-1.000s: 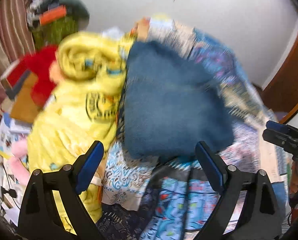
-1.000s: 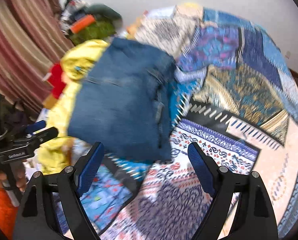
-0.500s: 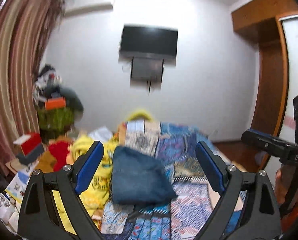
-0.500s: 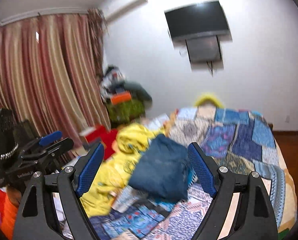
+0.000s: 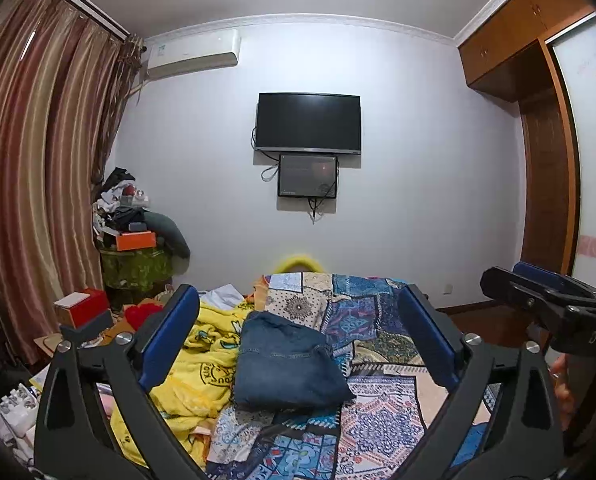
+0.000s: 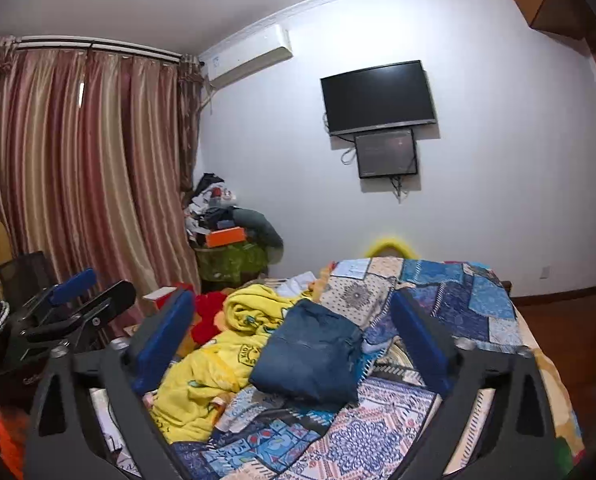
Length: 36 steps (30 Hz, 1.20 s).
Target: Fold large clothes
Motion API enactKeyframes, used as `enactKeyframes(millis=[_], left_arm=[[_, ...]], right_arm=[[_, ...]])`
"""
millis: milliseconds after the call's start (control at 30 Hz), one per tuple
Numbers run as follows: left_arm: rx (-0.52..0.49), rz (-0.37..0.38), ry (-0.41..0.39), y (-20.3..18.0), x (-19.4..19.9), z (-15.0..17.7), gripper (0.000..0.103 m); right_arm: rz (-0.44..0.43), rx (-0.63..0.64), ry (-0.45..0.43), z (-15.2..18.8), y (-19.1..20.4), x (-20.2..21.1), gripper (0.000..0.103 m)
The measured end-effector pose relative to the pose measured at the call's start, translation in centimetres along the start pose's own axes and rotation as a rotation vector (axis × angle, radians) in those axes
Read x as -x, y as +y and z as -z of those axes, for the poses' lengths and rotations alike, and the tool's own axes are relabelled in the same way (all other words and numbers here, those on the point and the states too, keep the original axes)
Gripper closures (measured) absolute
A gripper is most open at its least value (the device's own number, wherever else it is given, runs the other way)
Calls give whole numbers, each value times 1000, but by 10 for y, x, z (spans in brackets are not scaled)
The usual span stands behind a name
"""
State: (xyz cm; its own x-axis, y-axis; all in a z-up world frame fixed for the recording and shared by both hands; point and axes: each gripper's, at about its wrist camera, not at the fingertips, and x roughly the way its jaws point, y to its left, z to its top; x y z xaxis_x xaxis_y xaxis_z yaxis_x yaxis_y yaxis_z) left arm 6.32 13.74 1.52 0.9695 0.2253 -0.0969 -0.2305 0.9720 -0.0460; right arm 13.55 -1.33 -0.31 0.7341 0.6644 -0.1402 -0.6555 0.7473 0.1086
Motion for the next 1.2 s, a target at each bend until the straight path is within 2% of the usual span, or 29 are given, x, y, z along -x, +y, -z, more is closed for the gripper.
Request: enactKeyframes(millis=[233,1200], left_arm=[[2,-14,24,-4,-3,7,1],[1,-17,65,-3,-12,18,1]], right_arm=[[49,8,3,2,-5,3,0],[71,11,29,6,-6,13,0]])
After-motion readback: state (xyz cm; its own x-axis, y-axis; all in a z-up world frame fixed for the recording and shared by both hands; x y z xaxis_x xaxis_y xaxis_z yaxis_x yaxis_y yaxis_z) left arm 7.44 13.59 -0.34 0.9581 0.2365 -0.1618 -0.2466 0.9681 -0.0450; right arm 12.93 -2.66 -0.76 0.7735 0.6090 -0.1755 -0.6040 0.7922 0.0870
